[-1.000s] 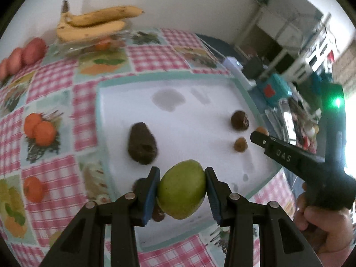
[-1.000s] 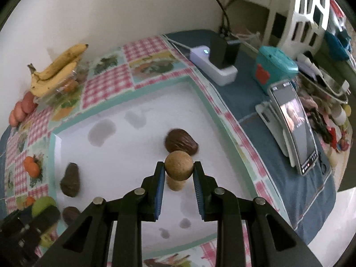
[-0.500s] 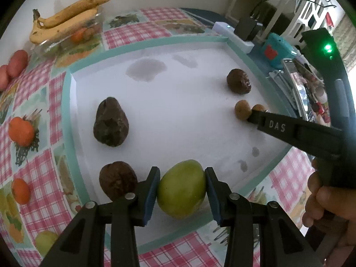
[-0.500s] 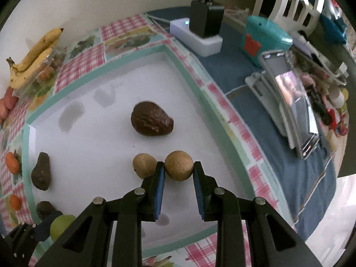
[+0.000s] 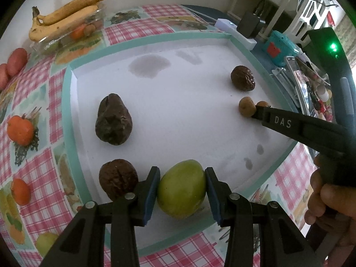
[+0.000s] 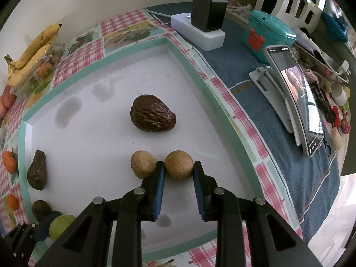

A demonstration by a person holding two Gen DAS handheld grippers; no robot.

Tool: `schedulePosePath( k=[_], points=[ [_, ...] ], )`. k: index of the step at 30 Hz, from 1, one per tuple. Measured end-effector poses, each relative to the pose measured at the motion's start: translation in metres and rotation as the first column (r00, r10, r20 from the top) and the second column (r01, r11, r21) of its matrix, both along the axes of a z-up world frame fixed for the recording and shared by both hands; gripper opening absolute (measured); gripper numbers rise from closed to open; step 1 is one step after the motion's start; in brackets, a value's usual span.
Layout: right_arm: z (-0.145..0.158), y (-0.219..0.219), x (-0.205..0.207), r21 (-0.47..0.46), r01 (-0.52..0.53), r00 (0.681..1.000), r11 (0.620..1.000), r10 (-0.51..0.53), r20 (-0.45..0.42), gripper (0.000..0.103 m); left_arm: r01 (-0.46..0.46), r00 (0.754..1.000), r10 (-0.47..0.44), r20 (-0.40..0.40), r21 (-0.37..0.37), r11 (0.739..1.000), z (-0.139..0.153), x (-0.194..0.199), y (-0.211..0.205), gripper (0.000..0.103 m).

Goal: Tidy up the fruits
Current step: 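Carry the mango and kiwi over the white tray and open both tools, then move both tools back toward the loose fruits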

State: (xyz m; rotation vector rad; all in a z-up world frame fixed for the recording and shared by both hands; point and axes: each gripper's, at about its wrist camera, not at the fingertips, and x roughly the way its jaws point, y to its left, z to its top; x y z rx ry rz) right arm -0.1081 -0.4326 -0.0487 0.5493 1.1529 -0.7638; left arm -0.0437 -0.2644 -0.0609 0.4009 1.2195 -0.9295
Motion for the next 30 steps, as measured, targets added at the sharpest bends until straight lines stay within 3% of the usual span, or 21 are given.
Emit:
schedulePosePath(
  k=[3,5,12,15,17,19,22,30],
  points=[
    [-0.001,-0.002,0.0,-0.003,0.008,1.0,1.0,-0.008,-0.003,0.032,0.012,1.0,-0.012,-0.005,0.006,1.0,0.001,0.0,0.001,0.047],
    [-0.001,-0.003,-0.002,-0.01,0.02,1.0,1.0,-0.02,-0.006,0.04,0.019,1.0,-0.019,-0.01,0.001,1.0,0.003,0.0,0.001,0.049],
    [-0.005,-0.008,-0.007,-0.009,0.034,0.999,0.999,-0.034,0.008,0.045,0.023,1.0,-0.023,-0.007,-0.049,0.999,0.023,0.004,0.008,0.058],
    [-0.004,-0.008,-0.009,-0.022,0.039,0.999,0.999,-0.039,0.01,0.059,0.019,1.0,-0.018,0.012,-0.051,0.999,0.03,0.005,0.012,0.062],
    [0.001,-0.007,-0.009,-0.038,0.039,0.999,0.999,-0.038,0.018,0.063,0.011,1.0,-0.01,0.021,-0.053,0.999,0.035,0.006,0.015,0.062],
    [0.007,-0.005,-0.008,-0.055,0.034,0.999,0.998,-0.032,0.031,0.064,-0.008,1.0,0.009,0.018,-0.063,0.998,0.04,0.01,0.021,0.066],
    [0.014,0.0,-0.006,-0.076,0.023,0.999,0.997,-0.02,0.037,0.076,-0.04,0.999,0.041,0.015,-0.072,0.997,0.046,0.016,0.028,0.068],
    [0.026,0.02,0.005,-0.106,-0.032,0.998,0.994,0.037,0.051,0.076,-0.204,0.978,0.208,0.03,-0.085,0.975,0.06,0.052,0.07,0.073]
  ],
)
